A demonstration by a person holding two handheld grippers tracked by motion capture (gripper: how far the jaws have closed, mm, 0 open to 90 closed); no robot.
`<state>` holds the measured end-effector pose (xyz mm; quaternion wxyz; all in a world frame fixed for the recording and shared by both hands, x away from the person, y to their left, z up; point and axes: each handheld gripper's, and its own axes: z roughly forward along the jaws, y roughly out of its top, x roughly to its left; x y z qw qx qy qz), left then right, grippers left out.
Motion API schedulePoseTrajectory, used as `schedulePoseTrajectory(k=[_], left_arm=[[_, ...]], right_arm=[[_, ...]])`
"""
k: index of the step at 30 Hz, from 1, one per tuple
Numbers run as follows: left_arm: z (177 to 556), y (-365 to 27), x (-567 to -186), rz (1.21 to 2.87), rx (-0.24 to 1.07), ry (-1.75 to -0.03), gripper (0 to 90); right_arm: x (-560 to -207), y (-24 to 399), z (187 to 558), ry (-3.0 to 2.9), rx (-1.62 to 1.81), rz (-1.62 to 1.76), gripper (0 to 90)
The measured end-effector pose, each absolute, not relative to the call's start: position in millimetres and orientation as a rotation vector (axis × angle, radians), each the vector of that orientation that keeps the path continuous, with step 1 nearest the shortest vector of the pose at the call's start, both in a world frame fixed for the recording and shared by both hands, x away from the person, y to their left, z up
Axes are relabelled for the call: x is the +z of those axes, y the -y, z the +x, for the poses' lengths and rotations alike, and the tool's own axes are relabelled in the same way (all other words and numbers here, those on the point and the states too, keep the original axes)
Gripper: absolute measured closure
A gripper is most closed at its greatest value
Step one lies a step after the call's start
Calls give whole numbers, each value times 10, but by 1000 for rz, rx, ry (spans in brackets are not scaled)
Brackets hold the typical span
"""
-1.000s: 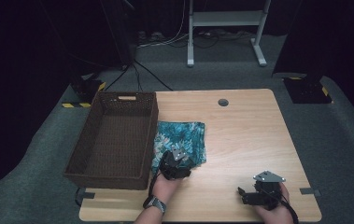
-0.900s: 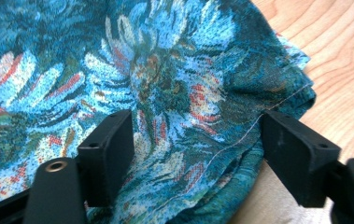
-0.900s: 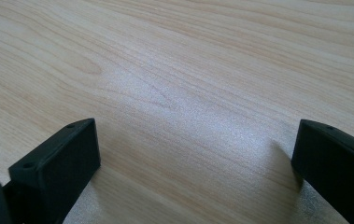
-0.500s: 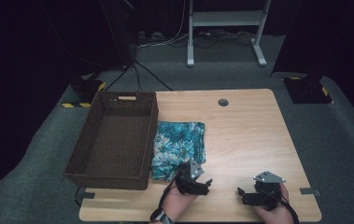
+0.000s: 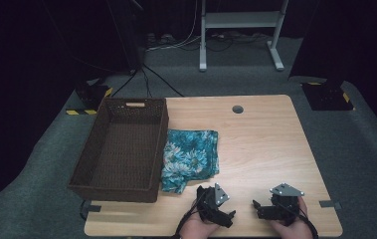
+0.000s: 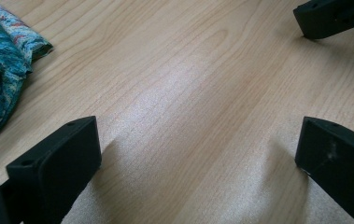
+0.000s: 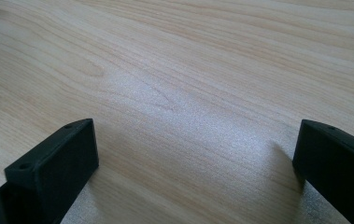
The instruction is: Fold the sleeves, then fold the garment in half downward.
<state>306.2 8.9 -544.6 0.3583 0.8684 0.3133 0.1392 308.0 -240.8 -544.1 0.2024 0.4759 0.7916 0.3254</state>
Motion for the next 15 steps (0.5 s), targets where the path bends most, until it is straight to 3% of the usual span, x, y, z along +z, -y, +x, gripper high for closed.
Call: schedulePoseTrajectory(k=[15], left_arm=[[3073,-106,-5445,2236,352,-811,1]], right_arm=[[-5441,2406,3085,-2214,911,1324,0]])
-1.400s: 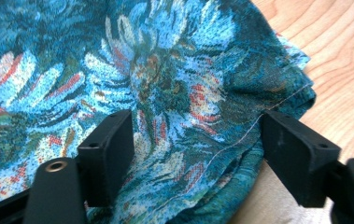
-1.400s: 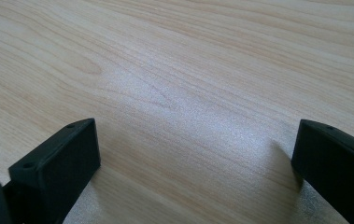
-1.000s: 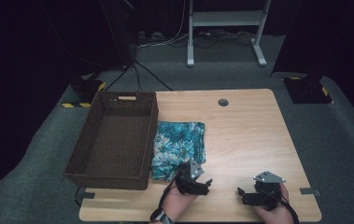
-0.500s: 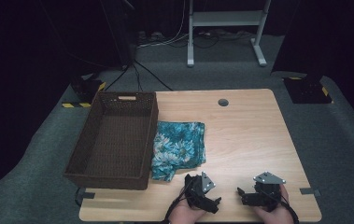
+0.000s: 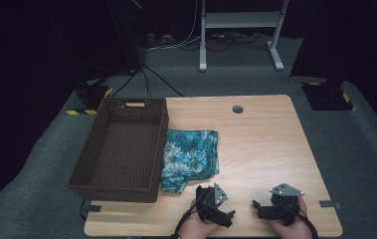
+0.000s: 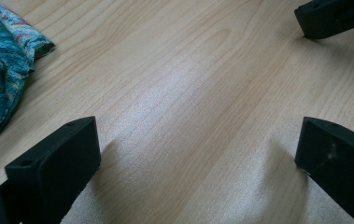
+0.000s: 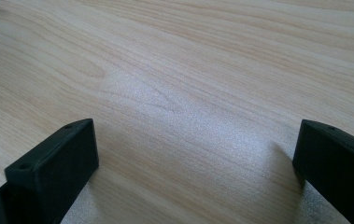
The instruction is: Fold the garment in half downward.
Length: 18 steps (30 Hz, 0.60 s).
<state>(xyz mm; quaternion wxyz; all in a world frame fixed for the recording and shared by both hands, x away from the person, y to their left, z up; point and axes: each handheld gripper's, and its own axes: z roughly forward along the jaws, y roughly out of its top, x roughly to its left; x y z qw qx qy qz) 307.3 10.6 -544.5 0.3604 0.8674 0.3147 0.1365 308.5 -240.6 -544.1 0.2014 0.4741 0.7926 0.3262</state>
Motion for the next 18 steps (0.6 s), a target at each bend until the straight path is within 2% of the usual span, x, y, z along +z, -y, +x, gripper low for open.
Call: schedulePoseTrajectory(k=[18], left_arm=[[3035,-147,-5376,2182,353,-749,1]], right_arm=[[-5440,2413,3082,-2226,915,1314,1]])
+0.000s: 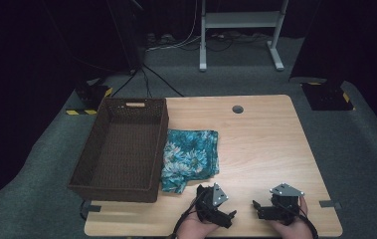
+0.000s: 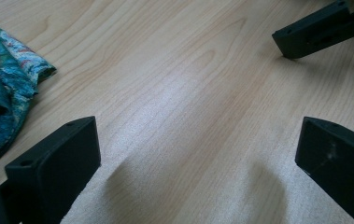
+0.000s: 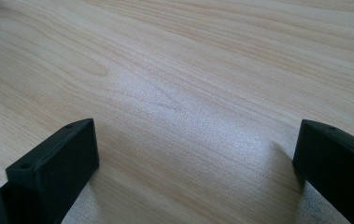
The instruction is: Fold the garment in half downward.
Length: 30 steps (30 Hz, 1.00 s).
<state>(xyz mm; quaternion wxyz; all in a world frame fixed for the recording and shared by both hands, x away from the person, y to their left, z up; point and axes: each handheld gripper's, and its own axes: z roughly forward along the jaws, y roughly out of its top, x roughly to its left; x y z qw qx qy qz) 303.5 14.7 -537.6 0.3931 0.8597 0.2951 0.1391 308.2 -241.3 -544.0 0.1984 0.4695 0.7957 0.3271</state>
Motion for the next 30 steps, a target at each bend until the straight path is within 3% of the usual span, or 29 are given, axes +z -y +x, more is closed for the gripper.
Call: schedulePoseTrajectory(k=[23,30], left_arm=[[3186,-217,-5186,2080,276,-806,5],[3341,-269,-5044,2066,328,-831,5]], right_arm=[[-5439,2442,3115,-2251,925,1286,2],[-5439,2462,3098,-2250,927,1286,2]])
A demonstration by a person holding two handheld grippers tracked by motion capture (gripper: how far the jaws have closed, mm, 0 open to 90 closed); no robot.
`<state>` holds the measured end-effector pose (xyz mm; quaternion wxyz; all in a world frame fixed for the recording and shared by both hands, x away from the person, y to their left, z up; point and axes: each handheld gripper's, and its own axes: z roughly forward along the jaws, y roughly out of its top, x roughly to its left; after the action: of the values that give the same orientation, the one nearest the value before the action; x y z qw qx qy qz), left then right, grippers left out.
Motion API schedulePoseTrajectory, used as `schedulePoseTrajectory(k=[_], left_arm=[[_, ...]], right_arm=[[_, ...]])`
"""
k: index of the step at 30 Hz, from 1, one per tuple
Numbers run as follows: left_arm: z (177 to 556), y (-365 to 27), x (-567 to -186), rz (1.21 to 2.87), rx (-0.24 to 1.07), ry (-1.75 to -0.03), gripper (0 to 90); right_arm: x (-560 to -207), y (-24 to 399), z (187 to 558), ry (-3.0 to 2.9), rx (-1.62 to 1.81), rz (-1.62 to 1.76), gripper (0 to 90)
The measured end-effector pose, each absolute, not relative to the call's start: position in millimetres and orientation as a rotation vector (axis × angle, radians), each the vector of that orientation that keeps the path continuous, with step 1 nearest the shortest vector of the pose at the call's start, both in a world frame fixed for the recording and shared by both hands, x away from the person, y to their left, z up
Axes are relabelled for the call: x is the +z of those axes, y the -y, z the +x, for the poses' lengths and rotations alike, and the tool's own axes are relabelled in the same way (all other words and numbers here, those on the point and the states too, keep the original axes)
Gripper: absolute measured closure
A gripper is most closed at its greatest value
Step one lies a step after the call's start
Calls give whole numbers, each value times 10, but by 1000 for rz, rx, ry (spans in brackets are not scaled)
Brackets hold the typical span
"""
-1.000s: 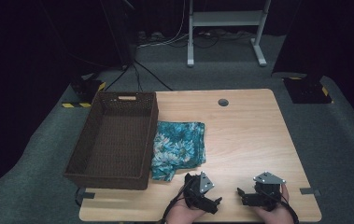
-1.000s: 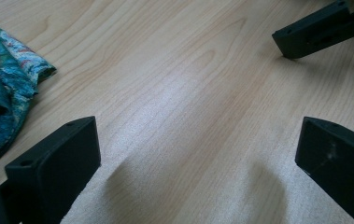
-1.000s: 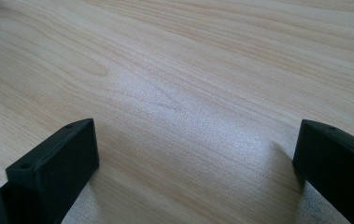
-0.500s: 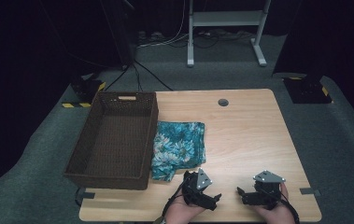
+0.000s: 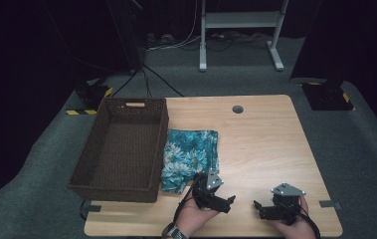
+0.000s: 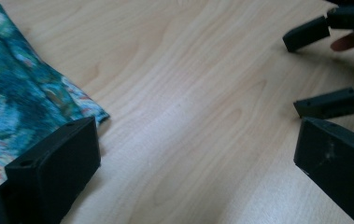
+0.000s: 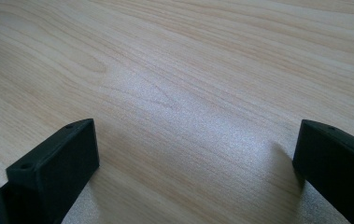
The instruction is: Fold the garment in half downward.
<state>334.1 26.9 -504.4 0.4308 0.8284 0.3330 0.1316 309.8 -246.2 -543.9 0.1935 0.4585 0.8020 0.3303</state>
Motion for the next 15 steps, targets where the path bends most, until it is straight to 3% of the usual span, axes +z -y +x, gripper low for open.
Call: schedulePoseTrajectory(k=[15], left_arm=[[3619,-494,-4880,2019,438,-951,28]], right_arm=[[-5439,2456,3102,-2253,924,1284,1]])
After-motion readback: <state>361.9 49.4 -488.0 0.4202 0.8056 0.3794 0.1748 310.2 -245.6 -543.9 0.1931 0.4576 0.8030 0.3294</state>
